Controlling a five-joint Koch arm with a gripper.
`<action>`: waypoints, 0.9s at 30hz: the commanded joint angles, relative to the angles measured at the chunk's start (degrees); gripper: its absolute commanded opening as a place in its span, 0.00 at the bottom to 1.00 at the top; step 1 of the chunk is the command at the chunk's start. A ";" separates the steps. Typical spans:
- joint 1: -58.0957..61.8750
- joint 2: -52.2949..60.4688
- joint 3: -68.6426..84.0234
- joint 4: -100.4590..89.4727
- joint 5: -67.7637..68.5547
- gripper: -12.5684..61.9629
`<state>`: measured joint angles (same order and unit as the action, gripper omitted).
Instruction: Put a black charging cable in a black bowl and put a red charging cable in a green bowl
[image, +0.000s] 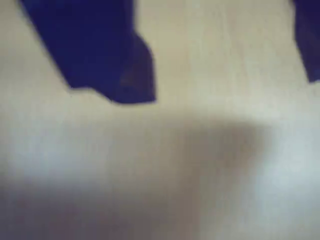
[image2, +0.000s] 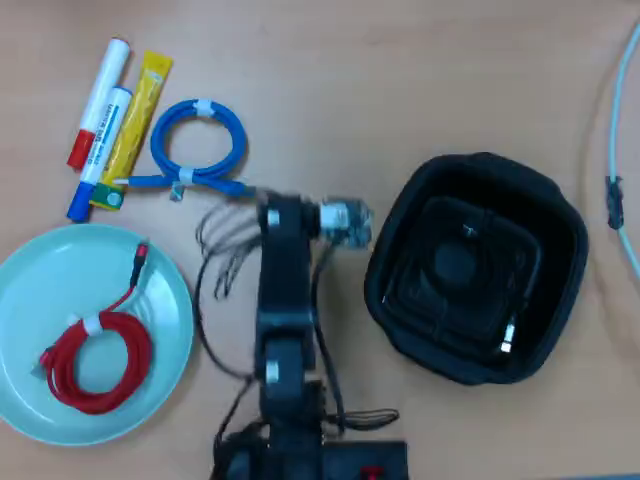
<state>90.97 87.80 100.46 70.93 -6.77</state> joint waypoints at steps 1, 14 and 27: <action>0.88 16.96 5.27 -14.77 -0.26 0.61; 6.06 43.24 65.48 -72.51 0.70 0.63; 3.16 43.86 80.33 -85.96 1.41 0.63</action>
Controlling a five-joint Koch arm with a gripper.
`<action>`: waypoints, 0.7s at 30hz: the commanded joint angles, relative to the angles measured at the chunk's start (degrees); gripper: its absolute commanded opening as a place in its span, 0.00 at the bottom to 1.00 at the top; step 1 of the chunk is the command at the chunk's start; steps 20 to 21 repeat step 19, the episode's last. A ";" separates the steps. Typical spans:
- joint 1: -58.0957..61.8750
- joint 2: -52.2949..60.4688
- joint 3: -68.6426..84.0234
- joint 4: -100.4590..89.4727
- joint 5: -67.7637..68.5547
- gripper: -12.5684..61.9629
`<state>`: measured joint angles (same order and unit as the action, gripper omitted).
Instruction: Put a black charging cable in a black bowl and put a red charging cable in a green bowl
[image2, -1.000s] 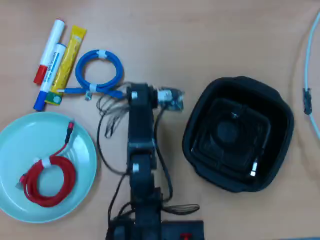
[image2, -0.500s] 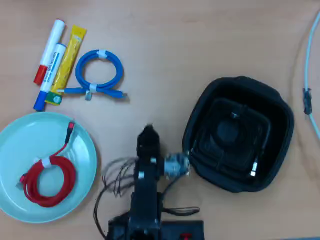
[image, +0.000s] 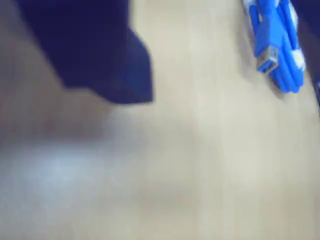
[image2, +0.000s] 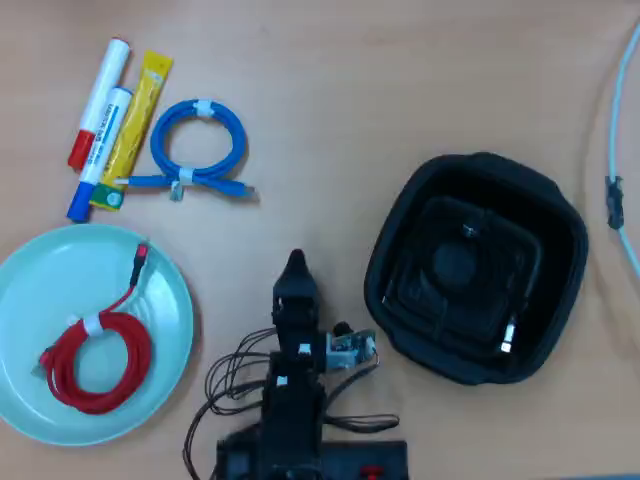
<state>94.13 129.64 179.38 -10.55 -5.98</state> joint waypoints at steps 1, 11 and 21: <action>-0.09 1.93 1.41 -4.22 0.62 0.63; 0.00 0.09 1.41 2.02 0.26 0.62; 0.00 0.09 1.41 2.99 0.62 0.62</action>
